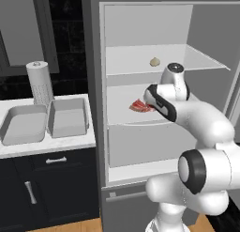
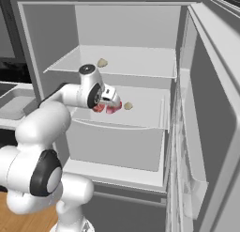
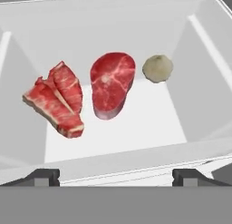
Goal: Place one garlic and one steak in each tupperware on the nearby counter, to pack two identical lunches.
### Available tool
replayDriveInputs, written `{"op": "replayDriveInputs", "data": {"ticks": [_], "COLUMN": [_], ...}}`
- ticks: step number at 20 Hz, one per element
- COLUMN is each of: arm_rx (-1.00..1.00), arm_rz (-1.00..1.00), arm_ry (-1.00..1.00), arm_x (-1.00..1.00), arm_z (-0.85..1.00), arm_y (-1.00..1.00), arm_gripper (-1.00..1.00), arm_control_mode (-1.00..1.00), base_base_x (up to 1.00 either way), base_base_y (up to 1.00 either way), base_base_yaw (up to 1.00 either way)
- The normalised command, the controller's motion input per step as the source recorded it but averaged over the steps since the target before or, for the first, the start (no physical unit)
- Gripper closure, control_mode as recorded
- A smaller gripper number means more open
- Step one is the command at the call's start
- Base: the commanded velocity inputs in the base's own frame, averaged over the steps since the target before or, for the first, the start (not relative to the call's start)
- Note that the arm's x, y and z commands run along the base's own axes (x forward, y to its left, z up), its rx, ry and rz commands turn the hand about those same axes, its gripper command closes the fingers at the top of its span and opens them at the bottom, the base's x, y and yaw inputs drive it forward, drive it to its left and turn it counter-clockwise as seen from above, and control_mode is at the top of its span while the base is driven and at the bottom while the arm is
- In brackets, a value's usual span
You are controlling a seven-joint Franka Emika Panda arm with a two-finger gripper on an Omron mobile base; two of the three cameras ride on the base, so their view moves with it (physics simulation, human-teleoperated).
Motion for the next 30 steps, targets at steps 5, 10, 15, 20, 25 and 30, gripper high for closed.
{"op": "replayDriveInputs", "data": {"ticks": [5, 10, 15, 20, 25, 30], "arm_rx": [0.00, 0.00, -0.01, 0.00, 0.00, 0.00], "arm_rz": [0.00, 0.00, 0.06, 0.01, 0.00, 0.00], "arm_ry": [0.05, 0.08, 0.11, 0.00, 0.00, -0.01], "arm_x": [0.23, 0.36, 0.32, 0.63, 0.41, 0.09], "arm_z": [-0.57, -0.37, -0.43, -0.08, -0.14, -0.57], "arm_y": [0.00, 0.00, 0.00, 0.00, 0.00, 0.00], "arm_gripper": [-1.00, -1.00, -1.00, -1.00, -1.00, 1.00], "arm_control_mode": [-1.00, -1.00, -1.00, -1.00, -1.00, -1.00], "base_base_x": [0.00, 0.00, 0.00, 0.00, 0.00, 0.00], "base_base_y": [0.00, 0.00, 0.00, 0.00, 0.00, 0.00], "base_base_yaw": [0.00, 0.00, 0.00, 0.00, 0.00, 0.00]}}
